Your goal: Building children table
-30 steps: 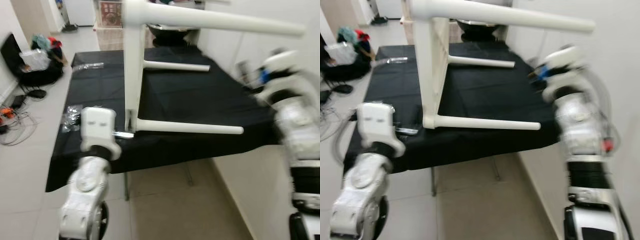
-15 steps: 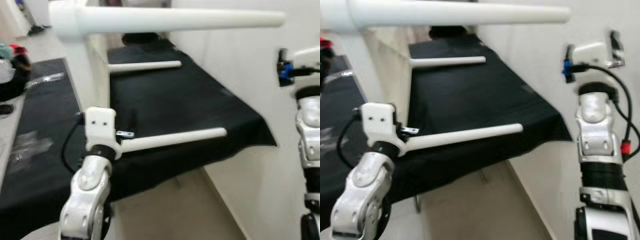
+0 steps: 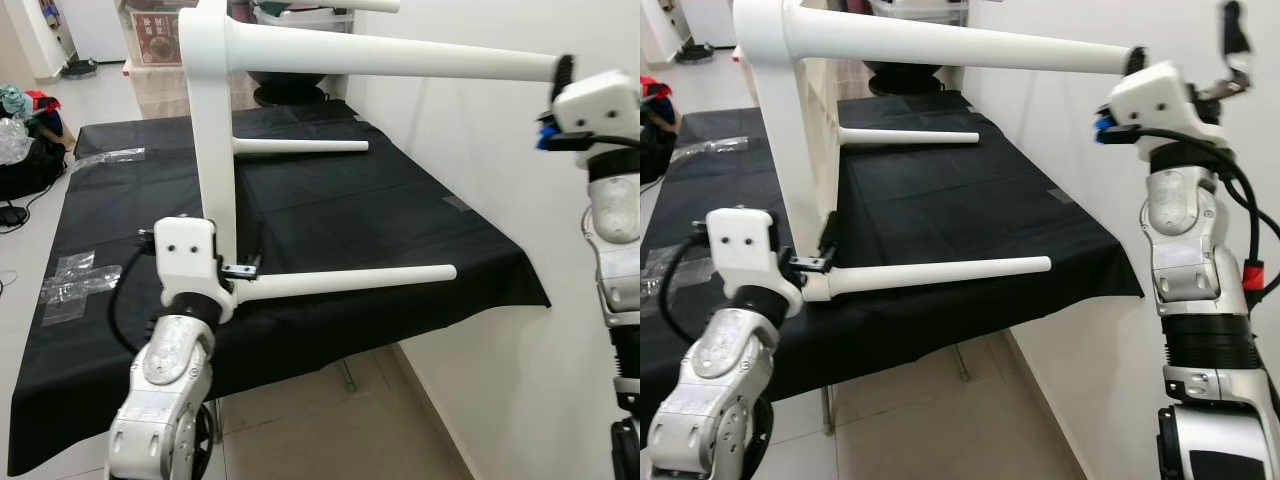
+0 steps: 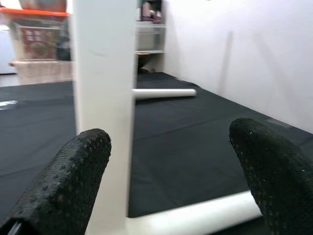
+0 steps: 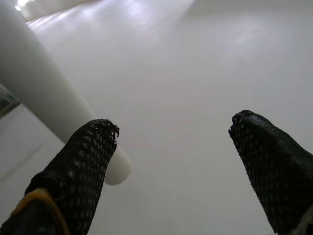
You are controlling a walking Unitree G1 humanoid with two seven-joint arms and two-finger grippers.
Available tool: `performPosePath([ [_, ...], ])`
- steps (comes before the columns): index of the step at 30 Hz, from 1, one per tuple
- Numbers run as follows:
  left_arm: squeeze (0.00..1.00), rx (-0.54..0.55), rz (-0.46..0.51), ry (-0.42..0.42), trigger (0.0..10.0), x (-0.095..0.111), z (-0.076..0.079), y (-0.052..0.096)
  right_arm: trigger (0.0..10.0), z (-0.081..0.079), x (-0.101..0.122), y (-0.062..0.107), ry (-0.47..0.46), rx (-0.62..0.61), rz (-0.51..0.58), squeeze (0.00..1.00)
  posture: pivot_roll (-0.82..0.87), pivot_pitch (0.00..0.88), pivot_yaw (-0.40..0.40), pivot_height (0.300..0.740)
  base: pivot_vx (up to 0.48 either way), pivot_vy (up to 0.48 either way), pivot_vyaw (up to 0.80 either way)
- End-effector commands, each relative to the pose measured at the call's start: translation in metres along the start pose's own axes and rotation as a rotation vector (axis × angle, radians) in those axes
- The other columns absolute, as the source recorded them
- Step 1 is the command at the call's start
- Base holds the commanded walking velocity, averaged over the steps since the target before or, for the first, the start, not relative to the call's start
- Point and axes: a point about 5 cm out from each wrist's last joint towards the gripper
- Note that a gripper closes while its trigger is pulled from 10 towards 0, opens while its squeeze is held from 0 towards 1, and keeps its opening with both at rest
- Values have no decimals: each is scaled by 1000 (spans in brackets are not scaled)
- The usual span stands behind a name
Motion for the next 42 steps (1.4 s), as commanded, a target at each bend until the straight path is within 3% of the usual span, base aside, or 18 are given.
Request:
performPosePath([
  [1, 0, -7, -26, 11, 10000, -5, 2, 1, 10000, -2, 0, 0, 10, 21, 0, 0, 33, 30, -55, 740, 0, 0, 0],
  [2, 0, -7, -26, 11, 10000, -5, 2, 1, 10000, -2, 0, 0, 10, 21, 0, 0, 33, 30, -55, 740, 0, 0, 0],
  [3, 0, -27, -35, 17, 10000, -7, 6, 2, 10000, -12, -5, 3, 54, 106, -23, 0, 33, 31, -57, 740, 0, 0, 0],
  [5, 0, -27, -35, 17, 10000, -7, 6, 2, 10000, -12, -5, 3, 54, 106, -23, 0, 33, 31, -57, 740, 0, 0, 0],
  [6, 0, -45, -43, 27, 10000, -9, 9, 3, 10000, -19, -6, 5, 106, 172, -13, 0, 33, 32, -58, 740, 0, 0, 0],
  [9, 0, -45, -43, 27, 10000, -9, 9, 3, 10000, -19, -6, 5, 106, 172, -13, 0, 33, 32, -58, 740, 0, 0, 0],
  [11, 0, -90, -64, 90, 10000, -15, 16, 3, 10000, -27, 5, 2, 177, 258, 67, 0, 25, 37, -58, 740, 0, 0, 0],
  [15, 0, -148, -88, 165, 10000, -22, 25, 0, 10000, -27, 31, -11, 210, 247, 185, 0, 26, 39, -63, 740, 0, 0, 0],
  [18, 0, -184, -98, 208, 10000, -27, 32, -4, 10000, -27, 50, -22, 205, 229, 249, 0, 27, 45, -65, 740, 0, 0, 0],
  [24, 0, -191, -100, 258, 10000, -29, 38, -10, 10000, -23, 63, -31, 197, 195, 289, 0, 25, 47, -67, 740, 0, 0, 0],
  [26, 0, -197, -106, 337, 10000, -32, 45, -18, 10000, -25, 74, -34, 191, 206, 327, 0, 20, 48, -67, 740, 0, 0, 0],
  [28, 0, -200, -107, 359, 10000, -33, 46, -19, 10000, -26, 76, -35, 192, 211, 338, 0, 20, 48, -67, 740, 0, 0, 0],
  [33, 0, -226, -103, 359, 10000, -36, 54, -31, 10000, -40, 77, -34, 170, 294, 341, 0, 14, 50, -66, 740, 0, 0, 0],
  [42, 0, -228, -88, 355, 10000, -31, 54, -29, 10000, -56, 72, -28, 184, 383, 339, 0, 14, 64, -68, 740, 0, 0, 0],
])
Point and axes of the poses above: a point about 5 cm out from each wrist's last joint towards the gripper, its own y axis pointing back from the gripper into the wrist, its own x axis along the axis of the wrist's last joint, z = x × y, and after that the axes turned 5 degrees about -y, right-handed
